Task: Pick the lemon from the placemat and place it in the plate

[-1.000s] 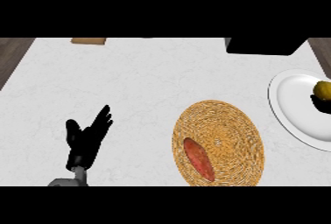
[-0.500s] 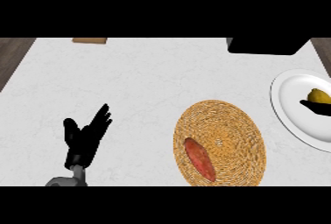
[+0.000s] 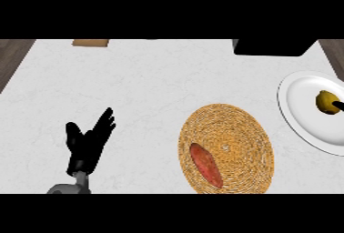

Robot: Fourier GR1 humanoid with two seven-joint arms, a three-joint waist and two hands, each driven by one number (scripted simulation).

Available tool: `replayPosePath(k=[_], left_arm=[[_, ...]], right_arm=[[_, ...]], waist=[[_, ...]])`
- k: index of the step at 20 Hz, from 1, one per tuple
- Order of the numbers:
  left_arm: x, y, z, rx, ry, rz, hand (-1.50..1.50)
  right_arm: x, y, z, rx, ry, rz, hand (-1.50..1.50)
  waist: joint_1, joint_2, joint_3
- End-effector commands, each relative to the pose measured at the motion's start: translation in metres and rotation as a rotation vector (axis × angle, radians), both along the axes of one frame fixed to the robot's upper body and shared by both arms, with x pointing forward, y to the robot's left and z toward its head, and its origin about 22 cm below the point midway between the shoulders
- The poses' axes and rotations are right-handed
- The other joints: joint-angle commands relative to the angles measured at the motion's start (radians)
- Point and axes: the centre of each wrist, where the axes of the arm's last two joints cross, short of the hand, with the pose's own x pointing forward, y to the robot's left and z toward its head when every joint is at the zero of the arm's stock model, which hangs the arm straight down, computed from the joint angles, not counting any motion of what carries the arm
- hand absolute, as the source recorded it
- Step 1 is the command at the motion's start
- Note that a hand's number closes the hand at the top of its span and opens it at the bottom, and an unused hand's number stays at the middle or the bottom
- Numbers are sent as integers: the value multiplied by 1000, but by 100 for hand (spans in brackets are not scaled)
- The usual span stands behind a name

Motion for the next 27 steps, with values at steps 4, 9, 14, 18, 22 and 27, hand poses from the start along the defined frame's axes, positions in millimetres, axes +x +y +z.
replayPosePath(k=[4, 9, 14, 18, 22, 27], left_arm=[[-6, 1, 0, -3, 14, 24, 0], [-8, -8, -12, -1, 11, 29, 0], [-10, 1, -14, 11, 3, 37, 0], [-6, -3, 6, 20, 4, 33, 0], [-4, 13, -11, 7, 16, 32, 0], [-21, 19, -6, 16, 13, 36, 0]], right_arm=[[-56, -50, 5, 157, -26, 122, -150], [-92, -70, 0, 142, 37, 257, -150], [-138, -83, -15, 74, 89, 299, -150], [-156, -89, -16, 12, 129, 292, -150], [-165, -79, -36, 19, 156, 297, -150], [-175, -79, -41, 12, 152, 292, -150]], waist=[[-14, -7, -1], [-22, -9, -2], [-29, -10, -2], [-30, -14, -2], [-37, -17, -5], [-33, -17, -4]])
